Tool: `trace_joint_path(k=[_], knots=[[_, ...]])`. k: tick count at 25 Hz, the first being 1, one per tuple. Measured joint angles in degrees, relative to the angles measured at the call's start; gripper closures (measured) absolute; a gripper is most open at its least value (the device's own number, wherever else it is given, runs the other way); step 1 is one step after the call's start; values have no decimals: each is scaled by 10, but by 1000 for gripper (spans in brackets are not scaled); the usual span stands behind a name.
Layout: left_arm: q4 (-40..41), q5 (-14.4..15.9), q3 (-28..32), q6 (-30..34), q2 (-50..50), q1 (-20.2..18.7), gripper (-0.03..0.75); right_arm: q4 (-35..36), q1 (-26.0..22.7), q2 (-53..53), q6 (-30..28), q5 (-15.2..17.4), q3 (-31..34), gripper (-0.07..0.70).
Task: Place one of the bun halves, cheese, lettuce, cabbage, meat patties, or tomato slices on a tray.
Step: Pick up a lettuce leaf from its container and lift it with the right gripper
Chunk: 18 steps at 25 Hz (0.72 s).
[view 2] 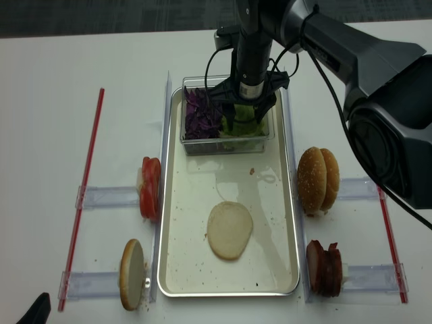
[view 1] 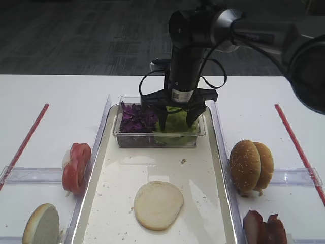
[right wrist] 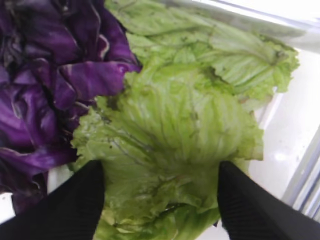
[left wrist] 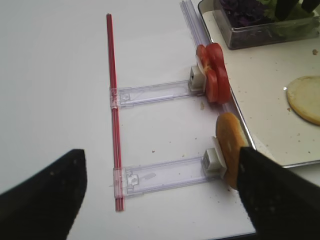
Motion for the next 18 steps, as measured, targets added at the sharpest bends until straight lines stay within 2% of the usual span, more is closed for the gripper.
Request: trace_joint_path(k=[7,18], knots=[[0,0,0,0,0,0,151,0,0,9,-11,-15,0,122],[0,0,0,0,0,0,151,0,0,18,-15,-18,0,131]])
